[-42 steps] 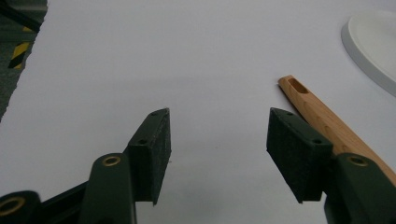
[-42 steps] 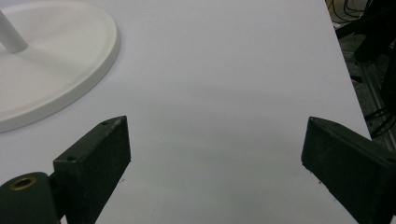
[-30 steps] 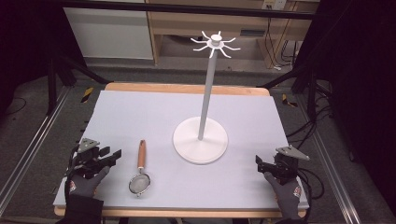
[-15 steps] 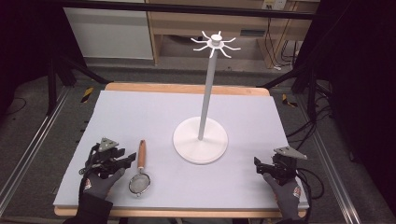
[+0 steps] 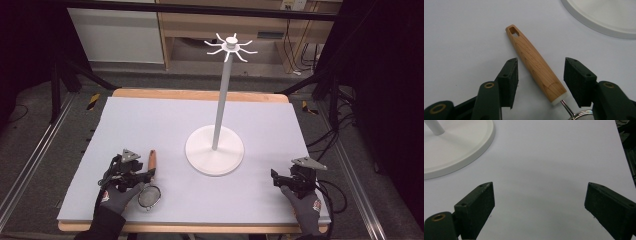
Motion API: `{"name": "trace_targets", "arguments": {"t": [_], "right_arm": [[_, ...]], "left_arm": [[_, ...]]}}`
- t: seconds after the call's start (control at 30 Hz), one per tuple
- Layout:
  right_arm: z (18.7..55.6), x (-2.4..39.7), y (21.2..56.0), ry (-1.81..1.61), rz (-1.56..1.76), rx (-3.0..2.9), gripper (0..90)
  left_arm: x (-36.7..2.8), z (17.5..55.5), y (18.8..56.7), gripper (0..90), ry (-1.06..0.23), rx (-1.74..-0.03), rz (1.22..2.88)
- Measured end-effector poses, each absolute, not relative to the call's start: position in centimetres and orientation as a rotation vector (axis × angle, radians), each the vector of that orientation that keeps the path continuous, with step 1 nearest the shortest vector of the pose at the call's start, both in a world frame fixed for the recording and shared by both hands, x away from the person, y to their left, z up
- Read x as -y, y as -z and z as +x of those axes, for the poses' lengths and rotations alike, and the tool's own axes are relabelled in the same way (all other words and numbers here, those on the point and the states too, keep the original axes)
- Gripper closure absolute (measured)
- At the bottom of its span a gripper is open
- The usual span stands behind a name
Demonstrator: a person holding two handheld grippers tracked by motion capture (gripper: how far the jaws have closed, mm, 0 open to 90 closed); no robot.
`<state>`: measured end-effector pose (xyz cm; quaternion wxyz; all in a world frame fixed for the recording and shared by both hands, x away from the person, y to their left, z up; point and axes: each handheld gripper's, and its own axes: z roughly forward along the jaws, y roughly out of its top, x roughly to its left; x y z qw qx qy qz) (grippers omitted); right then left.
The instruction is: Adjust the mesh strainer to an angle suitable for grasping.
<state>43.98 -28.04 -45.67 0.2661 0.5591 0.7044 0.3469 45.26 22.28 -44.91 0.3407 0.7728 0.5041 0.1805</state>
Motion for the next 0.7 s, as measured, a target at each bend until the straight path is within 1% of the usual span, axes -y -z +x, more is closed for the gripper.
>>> {"name": "trace_targets", "arguments": {"t": [0.3, 0.53, 0.7], "right_arm": [[44.0, 28.0, 45.8, -0.925, 1.509, -1.911, 9.5], [44.1, 27.9, 45.8, -0.928, 1.508, -1.916, 9.5], [44.1, 27.9, 45.8, -0.930, 1.513, -1.919, 9.5]], "left_arm": [[-21.6, 45.7, 45.8, 44.7, -0.447, -1.337, 2.044], [-21.4, 45.9, 46.1, 47.9, -0.443, -1.354, 2.057], [-21.2, 45.9, 46.1, 53.3, -0.440, -1.343, 2.073]]}}
